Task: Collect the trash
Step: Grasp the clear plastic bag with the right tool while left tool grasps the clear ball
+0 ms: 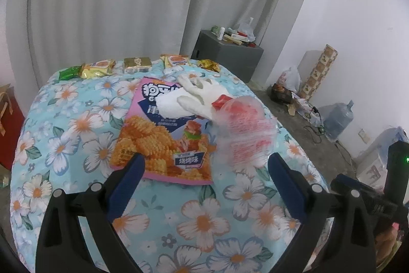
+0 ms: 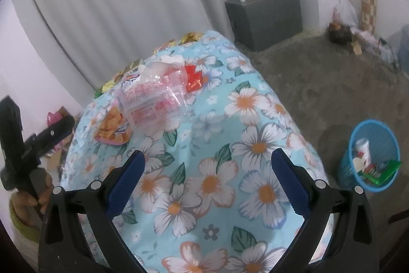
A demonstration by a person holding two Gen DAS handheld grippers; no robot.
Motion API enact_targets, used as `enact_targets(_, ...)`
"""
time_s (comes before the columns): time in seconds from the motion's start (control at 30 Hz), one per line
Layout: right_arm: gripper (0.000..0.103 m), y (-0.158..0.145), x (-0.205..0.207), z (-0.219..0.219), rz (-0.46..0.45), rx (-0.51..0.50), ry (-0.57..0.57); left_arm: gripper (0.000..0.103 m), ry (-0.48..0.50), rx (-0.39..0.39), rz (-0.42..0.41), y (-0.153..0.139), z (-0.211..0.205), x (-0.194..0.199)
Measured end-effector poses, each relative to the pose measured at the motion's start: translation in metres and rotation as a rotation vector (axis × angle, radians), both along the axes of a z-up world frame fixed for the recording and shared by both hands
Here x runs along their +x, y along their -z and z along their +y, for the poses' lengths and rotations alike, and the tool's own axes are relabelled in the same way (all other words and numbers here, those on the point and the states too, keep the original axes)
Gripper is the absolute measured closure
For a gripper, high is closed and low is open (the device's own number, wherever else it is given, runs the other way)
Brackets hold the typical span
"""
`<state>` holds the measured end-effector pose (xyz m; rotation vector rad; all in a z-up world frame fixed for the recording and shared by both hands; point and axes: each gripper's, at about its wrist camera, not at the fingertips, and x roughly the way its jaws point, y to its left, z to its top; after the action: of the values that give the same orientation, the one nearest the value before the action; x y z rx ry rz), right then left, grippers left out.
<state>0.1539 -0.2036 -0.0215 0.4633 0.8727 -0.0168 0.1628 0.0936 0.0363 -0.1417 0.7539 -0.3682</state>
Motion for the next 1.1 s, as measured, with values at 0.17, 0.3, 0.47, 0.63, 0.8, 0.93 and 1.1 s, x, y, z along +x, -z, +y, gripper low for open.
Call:
enact_targets(0.17, 0.008, 0.010, 0.005, 0.001, 0.030, 0.057, -0.014, 0.008, -0.013, 0.019, 0.017, 0.012, 0.009, -0.004)
enact_targets(0.3, 0.010, 0.017, 0.012, 0.006, 0.053, 0.101, -0.032, 0.008, -0.032, 0.018, 0.040, 0.022, 0.020, -0.002)
enact_targets(0.47, 0.013, 0.025, 0.020, 0.008, 0.077, 0.162, -0.044, 0.008, -0.058, 0.004, 0.057, 0.030, 0.029, 0.006)
enact_targets(0.63, 0.018, 0.031, 0.037, 0.004, 0.080, 0.235, -0.045, 0.008, -0.060, -0.027, 0.065, 0.034, 0.035, 0.013)
enact_targets(0.8, 0.021, 0.031, 0.060, -0.003, 0.071, 0.376, -0.043, 0.008, -0.017, -0.018, 0.027, 0.028, 0.027, 0.014)
enact_targets(0.93, 0.021, 0.021, 0.087, -0.006, 0.061, 0.448, -0.018, 0.008, 0.000, -0.006, 0.021, 0.028, 0.023, 0.016)
enact_targets(1.1, 0.023, -0.002, 0.133, -0.005, 0.008, 0.319, 0.051, 0.008, -0.005, -0.024, 0.028, 0.027, 0.023, 0.017)
